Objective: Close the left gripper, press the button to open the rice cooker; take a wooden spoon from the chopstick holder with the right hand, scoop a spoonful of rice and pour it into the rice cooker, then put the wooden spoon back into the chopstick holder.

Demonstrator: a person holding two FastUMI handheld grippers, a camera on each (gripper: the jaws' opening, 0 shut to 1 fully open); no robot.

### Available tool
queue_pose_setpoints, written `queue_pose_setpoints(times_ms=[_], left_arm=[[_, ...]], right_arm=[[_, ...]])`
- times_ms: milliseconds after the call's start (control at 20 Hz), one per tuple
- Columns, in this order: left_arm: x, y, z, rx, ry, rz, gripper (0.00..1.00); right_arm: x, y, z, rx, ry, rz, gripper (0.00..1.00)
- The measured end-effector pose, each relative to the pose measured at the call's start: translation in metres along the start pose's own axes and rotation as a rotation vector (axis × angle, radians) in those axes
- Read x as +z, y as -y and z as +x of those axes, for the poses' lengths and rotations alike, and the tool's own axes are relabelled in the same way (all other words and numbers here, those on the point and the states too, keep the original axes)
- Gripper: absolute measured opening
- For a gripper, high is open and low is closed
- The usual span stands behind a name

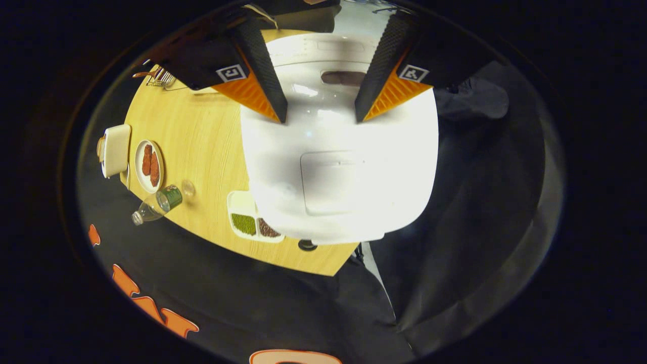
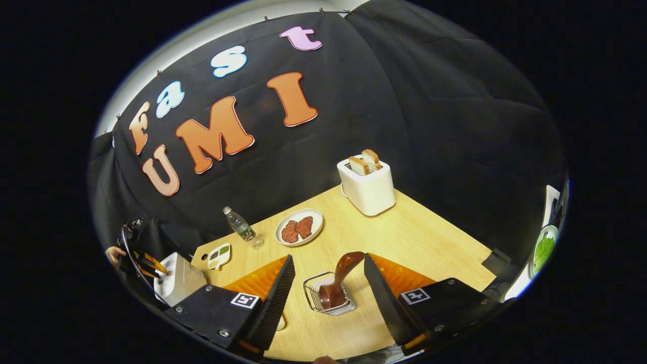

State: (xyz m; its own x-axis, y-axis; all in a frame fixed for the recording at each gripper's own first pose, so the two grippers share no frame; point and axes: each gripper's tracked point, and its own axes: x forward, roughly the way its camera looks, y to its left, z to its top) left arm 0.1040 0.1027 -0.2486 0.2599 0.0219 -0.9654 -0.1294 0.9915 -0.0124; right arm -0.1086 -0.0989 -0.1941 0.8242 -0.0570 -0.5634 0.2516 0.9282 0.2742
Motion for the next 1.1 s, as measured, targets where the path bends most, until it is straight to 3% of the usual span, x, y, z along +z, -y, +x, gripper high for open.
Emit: queue_pose_setpoints(times_ms=[350,450,550,850,1000,1100], left_arm=[[-0.003,-0.001,-0.001,0.015,0.093,-0.037,0.94],[-0.003,0.009,-0.006,-0.019,0.139,-0.065,0.94],[0.013,0.030,-0.030,-0.107,0.299,-0.058,0.94],[0.048,0.036,-0.186,-0.077,0.952,0.086,0.92],[0.030,0.051,-0.261,-0.092,1.169,0.117,0.92],[0.011,0.062,-0.286,-0.114,1.277,0.136,0.92]], right_arm=[[0.006,-0.028,-0.002,0.065,0.030,-0.048,0.86],[0.012,-0.043,0.001,0.096,0.051,-0.083,0.86],[0.023,-0.064,0.004,0.136,0.092,-0.123,0.86],[0.040,-0.154,0.023,0.294,0.155,-0.217,0.86],[0.049,-0.196,0.022,0.382,0.210,-0.263,0.86],[0.051,-0.220,0.019,0.428,0.244,-0.302,0.86]])
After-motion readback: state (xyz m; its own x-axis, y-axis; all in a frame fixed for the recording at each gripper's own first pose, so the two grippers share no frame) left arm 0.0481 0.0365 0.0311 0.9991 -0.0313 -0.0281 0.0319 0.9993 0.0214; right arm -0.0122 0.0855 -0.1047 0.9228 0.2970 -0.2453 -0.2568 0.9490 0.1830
